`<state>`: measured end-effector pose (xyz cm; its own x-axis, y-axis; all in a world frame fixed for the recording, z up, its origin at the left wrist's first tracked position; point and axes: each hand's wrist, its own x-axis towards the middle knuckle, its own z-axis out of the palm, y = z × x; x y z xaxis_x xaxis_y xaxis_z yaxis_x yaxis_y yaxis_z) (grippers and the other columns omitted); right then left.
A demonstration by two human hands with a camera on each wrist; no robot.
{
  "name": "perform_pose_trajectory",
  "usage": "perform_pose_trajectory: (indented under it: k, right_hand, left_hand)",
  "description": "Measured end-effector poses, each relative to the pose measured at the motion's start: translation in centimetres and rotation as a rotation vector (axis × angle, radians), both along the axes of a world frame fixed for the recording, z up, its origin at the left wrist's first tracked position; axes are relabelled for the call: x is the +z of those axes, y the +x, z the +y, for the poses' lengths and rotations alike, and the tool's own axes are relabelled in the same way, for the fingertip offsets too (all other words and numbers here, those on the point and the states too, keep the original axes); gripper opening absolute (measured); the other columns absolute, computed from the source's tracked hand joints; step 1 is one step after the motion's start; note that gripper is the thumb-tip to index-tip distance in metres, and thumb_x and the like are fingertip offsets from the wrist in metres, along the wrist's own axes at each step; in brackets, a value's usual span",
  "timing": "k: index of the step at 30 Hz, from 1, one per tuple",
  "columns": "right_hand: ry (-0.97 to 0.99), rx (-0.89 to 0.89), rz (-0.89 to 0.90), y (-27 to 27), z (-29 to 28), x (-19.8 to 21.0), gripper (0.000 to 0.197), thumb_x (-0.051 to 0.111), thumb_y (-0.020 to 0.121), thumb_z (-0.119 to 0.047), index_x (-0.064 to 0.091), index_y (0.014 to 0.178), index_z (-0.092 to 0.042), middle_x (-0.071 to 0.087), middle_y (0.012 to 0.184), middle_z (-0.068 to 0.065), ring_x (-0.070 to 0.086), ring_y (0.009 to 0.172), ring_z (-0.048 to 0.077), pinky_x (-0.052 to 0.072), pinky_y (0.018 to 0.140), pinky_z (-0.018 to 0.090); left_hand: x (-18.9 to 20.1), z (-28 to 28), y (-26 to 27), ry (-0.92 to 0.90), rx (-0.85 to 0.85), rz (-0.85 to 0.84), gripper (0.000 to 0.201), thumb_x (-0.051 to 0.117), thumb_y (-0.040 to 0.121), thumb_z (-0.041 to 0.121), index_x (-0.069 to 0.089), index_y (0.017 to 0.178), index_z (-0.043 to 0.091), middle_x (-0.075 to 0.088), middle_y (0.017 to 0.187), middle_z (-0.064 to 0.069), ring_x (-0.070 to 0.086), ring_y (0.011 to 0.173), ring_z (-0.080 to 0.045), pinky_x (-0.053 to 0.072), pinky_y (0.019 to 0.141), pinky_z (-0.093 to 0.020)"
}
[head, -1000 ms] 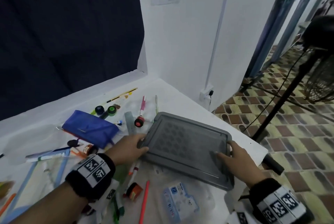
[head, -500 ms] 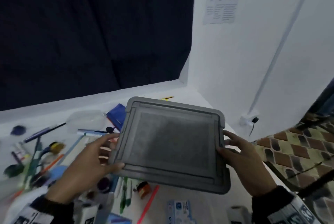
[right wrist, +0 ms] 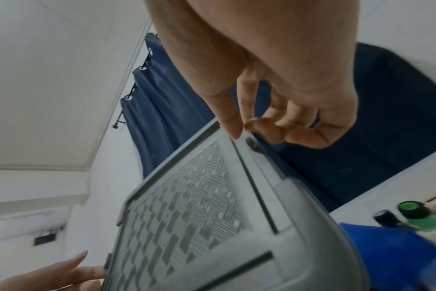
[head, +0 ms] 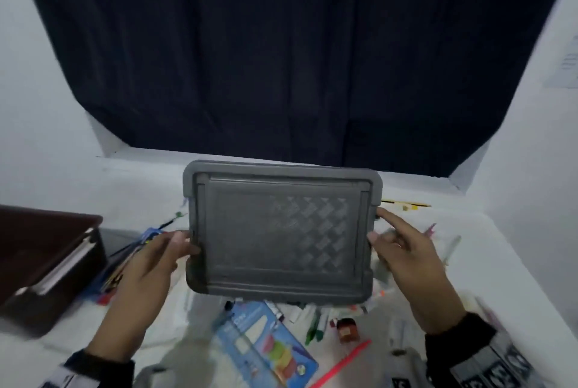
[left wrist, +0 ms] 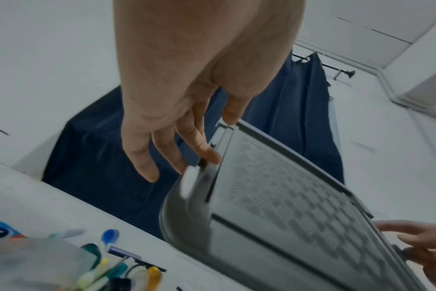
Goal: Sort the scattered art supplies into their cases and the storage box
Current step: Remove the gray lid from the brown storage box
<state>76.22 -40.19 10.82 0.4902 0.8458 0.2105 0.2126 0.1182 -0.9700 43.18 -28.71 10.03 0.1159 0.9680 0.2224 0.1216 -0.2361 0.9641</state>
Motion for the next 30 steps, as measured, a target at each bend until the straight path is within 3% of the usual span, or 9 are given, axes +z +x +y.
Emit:
perform_pose_trajectory:
  k: [3,7,10,13,17,20,23,26,30]
  right_hand:
    - [-0.005,0.026,0.047,-3.0,1.6,1.8,0.028,0.053,0.099,-0.034,0.068,0.119,-0.023,0.071,0.088,-0.003,0.065,0.079,0.006,0.053,0.069,0.026]
    - [0.034,0.118,0.104,-7.1,3.8,4.0,0.043,0.047,0.1,-0.042,0.076,0.094,-0.011,0.073,0.109,-0.001,0.068,0.104,0.015,0.051,0.093,0.04]
    - [-0.001,0.153,0.246,-11.2,6.3,3.6,0.037,0.058,0.095,-0.032,0.073,0.086,0.001,0.075,0.1,0.01,0.072,0.098,0.027,0.051,0.095,0.049]
    - [0.027,0.001,0.344,-14.7,8.2,0.9,0.029,0.062,0.093,-0.027,0.075,0.079,-0.006,0.075,0.094,0.011,0.07,0.1,0.027,0.052,0.093,0.046]
    - [0.066,-0.147,0.2,-17.4,9.6,-1.0,0.011,0.067,0.09,-0.007,0.074,0.083,-0.01,0.074,0.097,0.007,0.067,0.087,0.012,0.051,0.079,0.031]
    - [0.074,-0.162,0.12,-19.3,10.9,-1.1,0.027,0.063,0.085,0.01,0.07,0.093,-0.015,0.071,0.102,-0.004,0.066,0.099,0.012,0.054,0.082,0.025]
    - [0.071,-0.159,0.157,-21.2,12.2,-0.5,0.032,0.06,0.086,0.012,0.066,0.106,-0.011,0.068,0.107,-0.004,0.065,0.095,0.006,0.053,0.071,0.015]
    - [0.054,-0.142,0.195,-22.8,13.4,0.1,0.032,0.059,0.089,0.005,0.066,0.111,-0.018,0.07,0.108,-0.006,0.068,0.096,0.011,0.054,0.076,0.024]
    - [0.067,-0.048,0.263,-24.2,15.6,1.3,0.032,0.056,0.091,0.003,0.066,0.111,-0.019,0.074,0.107,-0.002,0.072,0.095,0.013,0.057,0.072,0.023]
  left_hand:
    - [1.6,0.4,-3.7,-0.051,0.027,-0.048,0.048,0.039,0.1,0.052,0.07,0.115,0.019,0.077,0.107,0.0,0.067,0.114,-0.014,0.042,0.109,-0.044]
    - [4.0,2.1,-9.2,-0.035,0.017,-0.089,0.06,0.034,0.1,0.062,0.073,0.115,0.02,0.076,0.111,-0.002,0.07,0.109,-0.015,0.045,0.104,-0.045]
    - [4.7,4.1,-11.8,-0.075,-0.068,-0.172,0.035,0.046,0.103,0.035,0.072,0.118,0.017,0.074,0.114,-0.009,0.07,0.11,-0.025,0.048,0.098,-0.045]
    - [3.1,5.9,-12.8,-0.193,-0.095,-0.228,0.026,0.05,0.103,0.022,0.074,0.111,0.015,0.073,0.112,-0.013,0.069,0.098,-0.027,0.051,0.09,-0.041]
    - [1.7,8.6,-15.0,-0.325,-0.143,-0.29,0.026,0.054,0.101,0.024,0.068,0.115,0.007,0.072,0.109,-0.015,0.069,0.093,-0.024,0.054,0.083,-0.039]
    - [2.1,10.9,-16.9,-0.324,-0.15,-0.271,0.028,0.057,0.099,0.011,0.059,0.127,0.009,0.072,0.111,-0.016,0.071,0.092,-0.023,0.058,0.077,-0.034]
    - [2.7,12.5,-18.5,-0.292,-0.171,-0.212,0.036,0.053,0.099,0.001,0.055,0.13,0.019,0.075,0.111,-0.011,0.073,0.088,-0.019,0.058,0.069,-0.032]
    - [3.2,14.2,-20.0,-0.251,-0.205,-0.157,0.048,0.051,0.098,-0.003,0.049,0.138,0.024,0.075,0.112,-0.007,0.073,0.095,-0.018,0.058,0.076,-0.033]
    - [3.3,16.7,-22.1,-0.172,-0.194,-0.022,0.063,0.056,0.097,-0.003,0.05,0.14,0.043,0.066,0.129,-0.01,0.068,0.109,-0.02,0.056,0.093,-0.036]
